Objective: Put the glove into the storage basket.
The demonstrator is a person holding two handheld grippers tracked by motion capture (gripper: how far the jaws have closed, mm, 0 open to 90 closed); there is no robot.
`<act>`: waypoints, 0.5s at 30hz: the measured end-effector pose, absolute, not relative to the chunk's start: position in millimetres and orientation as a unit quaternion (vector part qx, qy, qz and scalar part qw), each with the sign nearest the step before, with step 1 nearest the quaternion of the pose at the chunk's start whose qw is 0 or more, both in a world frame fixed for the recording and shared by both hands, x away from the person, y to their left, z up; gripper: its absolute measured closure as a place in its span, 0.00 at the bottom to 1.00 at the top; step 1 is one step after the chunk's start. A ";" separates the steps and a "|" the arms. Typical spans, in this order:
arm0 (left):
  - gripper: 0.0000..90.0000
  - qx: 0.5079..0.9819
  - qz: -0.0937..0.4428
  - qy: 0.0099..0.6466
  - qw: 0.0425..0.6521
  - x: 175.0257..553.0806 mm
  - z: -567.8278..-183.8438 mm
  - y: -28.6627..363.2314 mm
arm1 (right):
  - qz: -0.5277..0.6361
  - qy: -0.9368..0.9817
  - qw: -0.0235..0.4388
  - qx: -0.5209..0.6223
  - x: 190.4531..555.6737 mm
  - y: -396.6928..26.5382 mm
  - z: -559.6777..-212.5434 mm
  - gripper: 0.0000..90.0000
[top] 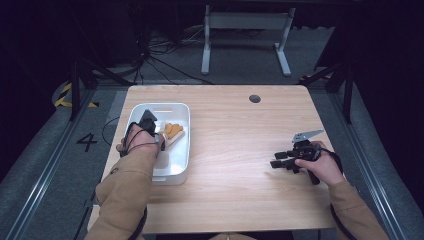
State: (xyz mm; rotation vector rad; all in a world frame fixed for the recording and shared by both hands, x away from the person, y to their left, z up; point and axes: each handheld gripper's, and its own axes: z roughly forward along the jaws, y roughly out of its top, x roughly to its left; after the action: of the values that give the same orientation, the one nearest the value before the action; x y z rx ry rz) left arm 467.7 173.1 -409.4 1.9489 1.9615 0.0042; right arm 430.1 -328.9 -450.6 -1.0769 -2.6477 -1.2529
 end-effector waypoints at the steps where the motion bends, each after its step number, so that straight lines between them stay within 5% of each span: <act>1: 0.64 0.687 0.001 0.701 0.194 467.2 -409.6 171.7 | -0.401 -0.848 0.011 -0.347 429.9 -328.8 -450.5 0.48; 5: 0.46 0.684 0.011 0.700 0.205 466.1 -406.3 165.9 | -0.400 -0.848 0.013 -0.348 429.8 -328.2 -451.3 0.48; 15: 0.35 0.698 0.029 0.692 0.183 464.8 -405.4 162.7 | -0.399 -0.847 0.016 -0.350 429.3 -328.4 -451.0 0.47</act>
State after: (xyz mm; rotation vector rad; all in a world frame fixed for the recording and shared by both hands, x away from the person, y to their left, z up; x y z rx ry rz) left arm 464.8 162.7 -405.4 1.9683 1.9536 0.0810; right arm 429.3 -328.4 -451.0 -1.0886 -2.6346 -1.2409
